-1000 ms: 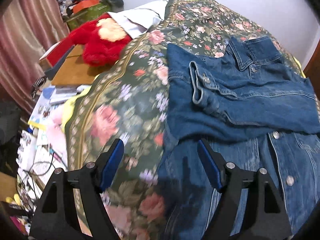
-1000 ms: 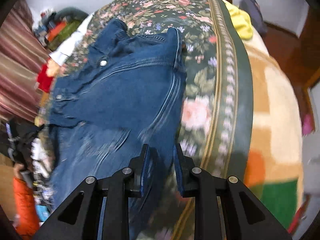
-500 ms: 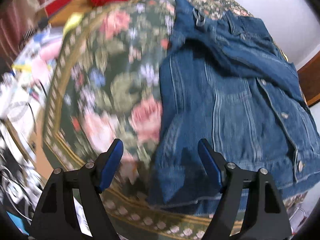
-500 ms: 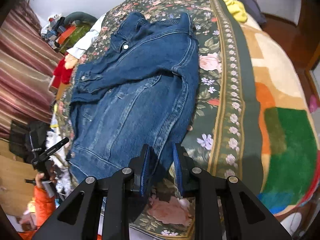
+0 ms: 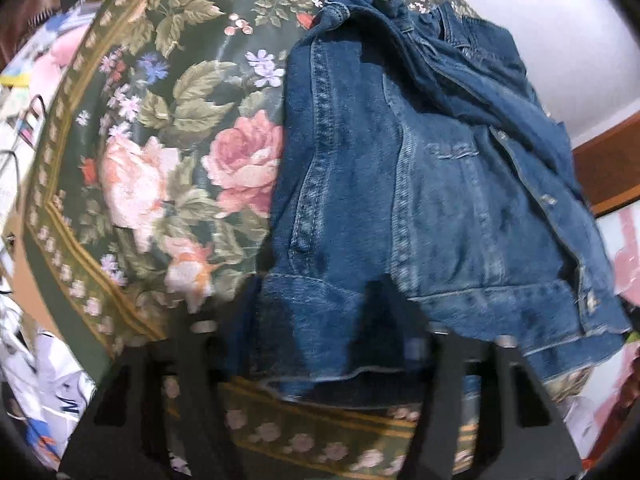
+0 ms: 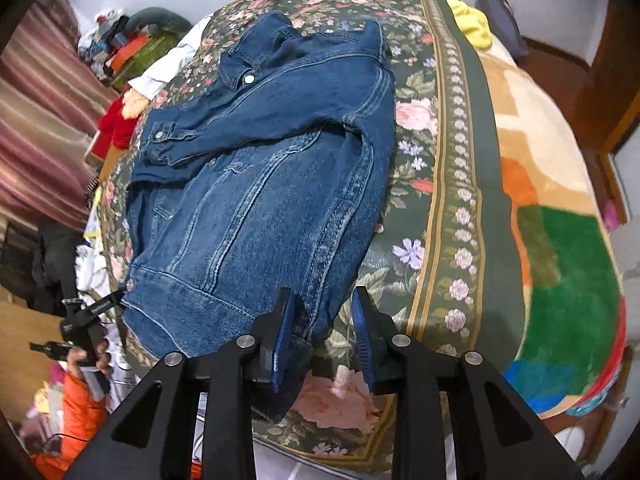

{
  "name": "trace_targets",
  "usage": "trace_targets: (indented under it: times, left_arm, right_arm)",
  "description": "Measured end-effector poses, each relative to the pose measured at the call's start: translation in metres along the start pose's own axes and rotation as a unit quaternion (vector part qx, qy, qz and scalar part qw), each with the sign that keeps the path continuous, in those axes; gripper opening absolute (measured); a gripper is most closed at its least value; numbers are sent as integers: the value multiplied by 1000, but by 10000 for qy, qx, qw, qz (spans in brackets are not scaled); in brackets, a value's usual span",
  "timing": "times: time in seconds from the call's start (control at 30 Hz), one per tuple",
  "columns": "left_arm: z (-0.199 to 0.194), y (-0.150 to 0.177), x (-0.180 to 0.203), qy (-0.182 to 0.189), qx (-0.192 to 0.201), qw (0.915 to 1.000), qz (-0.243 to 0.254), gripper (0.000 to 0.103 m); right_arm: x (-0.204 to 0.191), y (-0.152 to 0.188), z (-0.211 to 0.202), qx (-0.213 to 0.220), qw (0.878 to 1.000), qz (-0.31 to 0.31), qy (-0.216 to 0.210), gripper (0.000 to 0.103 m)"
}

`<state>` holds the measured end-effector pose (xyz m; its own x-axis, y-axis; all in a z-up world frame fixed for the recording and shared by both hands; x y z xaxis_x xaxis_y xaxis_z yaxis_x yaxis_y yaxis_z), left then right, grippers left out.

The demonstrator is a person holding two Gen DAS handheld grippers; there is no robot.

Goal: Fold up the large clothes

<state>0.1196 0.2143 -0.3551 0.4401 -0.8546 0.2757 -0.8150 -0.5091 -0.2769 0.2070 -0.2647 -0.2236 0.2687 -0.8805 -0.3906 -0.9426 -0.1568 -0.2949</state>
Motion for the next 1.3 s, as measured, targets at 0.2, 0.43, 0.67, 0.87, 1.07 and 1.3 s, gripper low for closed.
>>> trace_targets:
  times: [0.2, 0.43, 0.67, 0.87, 1.07, 1.3]
  left_arm:
    - [-10, -17, 24, -416, 179, 9983, 374, 22]
    - [-53, -54, 65, -273, 846, 9931, 760, 20]
    - [-91, -106, 110, -132, 1520, 9792, 1335, 19]
    - [-113, -180, 133, 190, 1894, 9741, 1216, 19]
    - [-85, -262, 120, -168, 1894, 9796, 657, 18]
    - [9, -318, 85, -1070, 1416, 9839, 219, 18]
  right_arm:
    - [-19, -1, 10, -33, 9945, 165, -1031, 95]
    - [-44, -18, 23, 256, 9969, -424, -605, 69]
    - [-49, -48, 14, 440, 9916, -440, -1132, 17]
    - [-59, -101, -8, 1008, 9833, -479, -1440, 13]
    - [-32, -185, -1, 1457, 9779, 26, -1502, 10]
    - [30, -268, 59, 1409, 9807, 774, -1116, 10]
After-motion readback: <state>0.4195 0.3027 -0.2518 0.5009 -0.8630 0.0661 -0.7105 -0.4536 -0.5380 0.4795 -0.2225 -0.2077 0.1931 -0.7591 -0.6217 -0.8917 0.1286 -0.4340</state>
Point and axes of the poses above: each gripper's, at about its wrist camera, not at the fingertips, and z roughly the way its jaws point, x to its right, y to its underside, the point moved 6 cm from there along z, roughly the way its jaws point, and after that the axes turned 5 degrees about -y, right-handed, at the moved point
